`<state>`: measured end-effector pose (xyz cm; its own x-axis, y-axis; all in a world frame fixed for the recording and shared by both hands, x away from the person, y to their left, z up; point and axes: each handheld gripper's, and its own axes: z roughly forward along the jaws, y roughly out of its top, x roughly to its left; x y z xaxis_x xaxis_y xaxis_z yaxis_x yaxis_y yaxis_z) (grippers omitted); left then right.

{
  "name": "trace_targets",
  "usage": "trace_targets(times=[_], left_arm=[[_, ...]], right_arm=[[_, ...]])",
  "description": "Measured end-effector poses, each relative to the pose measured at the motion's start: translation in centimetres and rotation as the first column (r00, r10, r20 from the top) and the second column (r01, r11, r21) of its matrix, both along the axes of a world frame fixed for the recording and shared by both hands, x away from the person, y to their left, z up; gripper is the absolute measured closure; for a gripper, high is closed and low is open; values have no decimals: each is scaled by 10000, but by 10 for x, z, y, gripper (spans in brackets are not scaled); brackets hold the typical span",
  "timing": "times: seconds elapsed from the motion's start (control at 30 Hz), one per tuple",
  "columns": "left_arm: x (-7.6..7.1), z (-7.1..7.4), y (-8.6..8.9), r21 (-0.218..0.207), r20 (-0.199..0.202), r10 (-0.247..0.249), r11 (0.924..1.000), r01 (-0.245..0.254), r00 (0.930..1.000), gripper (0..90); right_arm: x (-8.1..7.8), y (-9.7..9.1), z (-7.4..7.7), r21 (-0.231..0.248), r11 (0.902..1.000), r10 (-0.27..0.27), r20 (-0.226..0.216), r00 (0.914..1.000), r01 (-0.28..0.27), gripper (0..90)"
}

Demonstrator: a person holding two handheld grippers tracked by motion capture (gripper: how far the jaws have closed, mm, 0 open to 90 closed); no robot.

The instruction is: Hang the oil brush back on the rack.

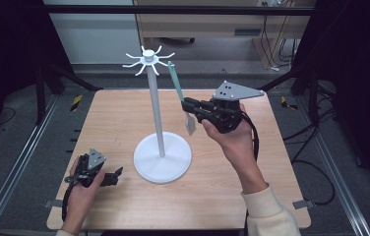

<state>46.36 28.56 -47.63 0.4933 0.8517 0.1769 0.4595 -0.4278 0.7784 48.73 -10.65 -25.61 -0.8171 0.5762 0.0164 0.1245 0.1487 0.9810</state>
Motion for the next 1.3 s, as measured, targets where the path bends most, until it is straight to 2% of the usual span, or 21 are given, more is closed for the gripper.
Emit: trace_targets(times=[0.57,1.13,1.3], left_arm=[[0,0,0,22,-13,-7,10000,7,10000,29],[0,0,0,44,-36,-31,10000,31,10000,29],[0,0,0,28,-35,-33,10000,33,10000,29]], right_arm=[[4,10,-3,-28,10000,96,-72,9999,-96,821],[5,25,-14,198,9978,-641,361,9973,634,820],[7,30,-16,361,9971,-683,358,9970,670,820]])
